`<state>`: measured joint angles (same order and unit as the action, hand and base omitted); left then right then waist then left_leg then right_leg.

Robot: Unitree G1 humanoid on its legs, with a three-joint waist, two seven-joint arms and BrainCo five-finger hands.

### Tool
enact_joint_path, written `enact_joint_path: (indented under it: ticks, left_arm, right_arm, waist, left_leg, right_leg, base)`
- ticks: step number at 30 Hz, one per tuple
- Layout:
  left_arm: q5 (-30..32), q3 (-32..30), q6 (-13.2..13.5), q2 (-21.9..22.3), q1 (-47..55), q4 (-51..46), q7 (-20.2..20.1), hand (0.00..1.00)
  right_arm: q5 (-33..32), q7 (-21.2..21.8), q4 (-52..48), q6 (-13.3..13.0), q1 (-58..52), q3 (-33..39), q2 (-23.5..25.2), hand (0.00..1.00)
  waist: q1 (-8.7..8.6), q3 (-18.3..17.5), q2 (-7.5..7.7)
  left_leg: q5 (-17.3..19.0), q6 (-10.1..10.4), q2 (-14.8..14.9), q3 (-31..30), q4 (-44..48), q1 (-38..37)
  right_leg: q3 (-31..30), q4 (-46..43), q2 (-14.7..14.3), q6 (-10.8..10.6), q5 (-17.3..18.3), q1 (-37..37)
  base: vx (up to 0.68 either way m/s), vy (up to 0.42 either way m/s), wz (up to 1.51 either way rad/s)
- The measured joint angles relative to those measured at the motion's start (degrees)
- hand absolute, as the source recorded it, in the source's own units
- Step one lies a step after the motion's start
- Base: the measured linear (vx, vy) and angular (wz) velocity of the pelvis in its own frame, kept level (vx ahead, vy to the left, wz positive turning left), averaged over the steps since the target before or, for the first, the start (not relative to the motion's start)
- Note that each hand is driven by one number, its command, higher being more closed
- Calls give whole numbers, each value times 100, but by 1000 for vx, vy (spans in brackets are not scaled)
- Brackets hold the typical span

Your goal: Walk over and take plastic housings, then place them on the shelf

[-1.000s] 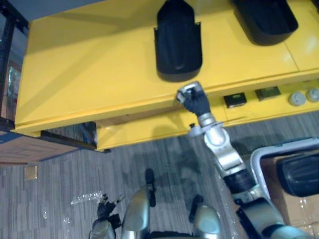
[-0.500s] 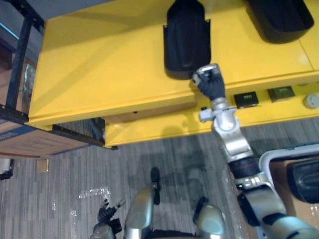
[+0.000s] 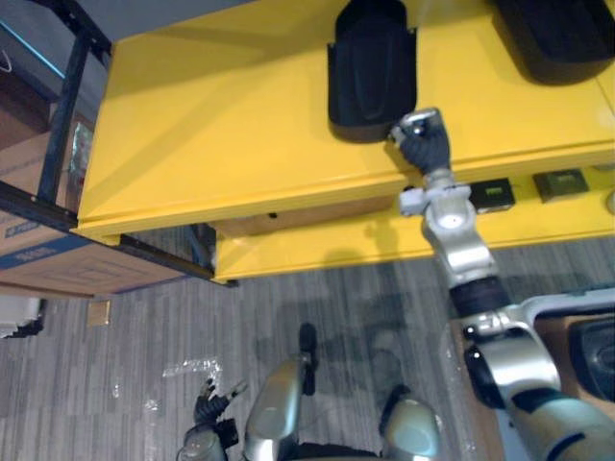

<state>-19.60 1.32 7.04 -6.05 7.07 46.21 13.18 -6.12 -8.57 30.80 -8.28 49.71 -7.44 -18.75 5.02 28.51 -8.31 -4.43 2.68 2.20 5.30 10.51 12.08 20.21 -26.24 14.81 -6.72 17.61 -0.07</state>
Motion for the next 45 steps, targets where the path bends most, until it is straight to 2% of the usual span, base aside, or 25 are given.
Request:
enact_joint_path:
  ticks: [3, 11, 15, 19, 24, 30, 35, 36, 40, 45]
  left_arm:
    - [0, 3, -4, 0, 0, 10, -3, 0]
    - [-1, 22, -1, -1, -8, 1, -9, 0]
    - [-8, 229, -4, -14, -10, 1, -2, 0]
    - [-11, 228, -1, -15, -9, 3, 6, 0]
    - [-13, 231, 1, -15, -9, 6, 6, 0]
    - [-23, 416, 15, -7, -8, 11, 6, 0]
    - [-21, 418, 49, -8, -9, 11, 6, 0]
    - [-14, 417, 51, -9, -9, 11, 6, 0]
    - [-9, 417, 63, -8, -9, 12, 6, 0]
    - [44, 423, 163, -7, -10, 18, 7, 0]
  right_arm:
    - [7, -20, 188, -28, 138, -1, -93, 100]
    - [13, -140, 640, -82, 547, -2, -220, 100]
    - [23, -273, 846, -29, 712, -3, -323, 100]
    - [50, -383, 895, 67, 761, -4, -323, 100]
    - [394, -488, 1028, 141, 817, -9, -336, 100]
    - [487, -641, 1288, 213, 1126, -64, -446, 100]
    - [560, -819, 1310, 126, 1187, -90, -447, 100]
    - [668, -911, 1310, 89, 1185, -112, -447, 0]
    - [932, -1161, 1204, 62, 1122, -155, -438, 0]
    - [1337, -1394, -122, 80, 557, -185, -201, 0]
  waist:
    - [82, 12, -26]
    - [122, 9, -30]
    - [227, 11, -38]
    - [253, 14, -52]
    - [297, 8, -62]
    - [376, 0, -189]
    - [381, -3, -192]
    - [382, -3, -192]
    - [379, -3, -191]
    - [356, -2, -184]
  left_leg:
    - [-18, 14, 13, -27, -5, 8]
    - [-31, 11, -5, -118, 48, 161]
    - [-32, 13, 6, -160, 96, 207]
    - [-36, 17, 8, -159, 101, 207]
    - [-44, 25, 7, -160, 82, 209]
    - [-156, 35, 4, -176, -72, 220]
    - [-187, 36, 8, -176, -92, 270]
    - [-187, 36, 8, -179, -92, 272]
    - [-187, 36, 25, -174, -93, 272]
    - [-187, 38, 127, -110, -149, 187]
  right_leg:
    - [25, -16, 1, 13, 14, -2]
    - [92, -34, 1, 12, 17, -85]
    - [141, -52, -1, 30, 28, -86]
    - [139, -92, 4, 40, 39, -99]
    - [132, -147, 16, 38, 68, -152]
    - [148, -179, 15, 48, 75, -226]
    - [146, -175, 10, 49, 74, -282]
    - [149, -170, 7, 48, 74, -278]
    - [140, -138, -10, 40, 63, -266]
    - [72, 102, -146, 36, -62, -162]
  base:
    - [-8, -4, 2]
    - [-2, 0, 5]
    - [-3, 3, 5]
    - [0, 0, 0]
    - [-5, -2, -1]
    - [-1, -5, 2]
    - [4, 0, 1]
    - [0, 0, 0]
    - [0, 0, 0]
    - [12, -5, -11]
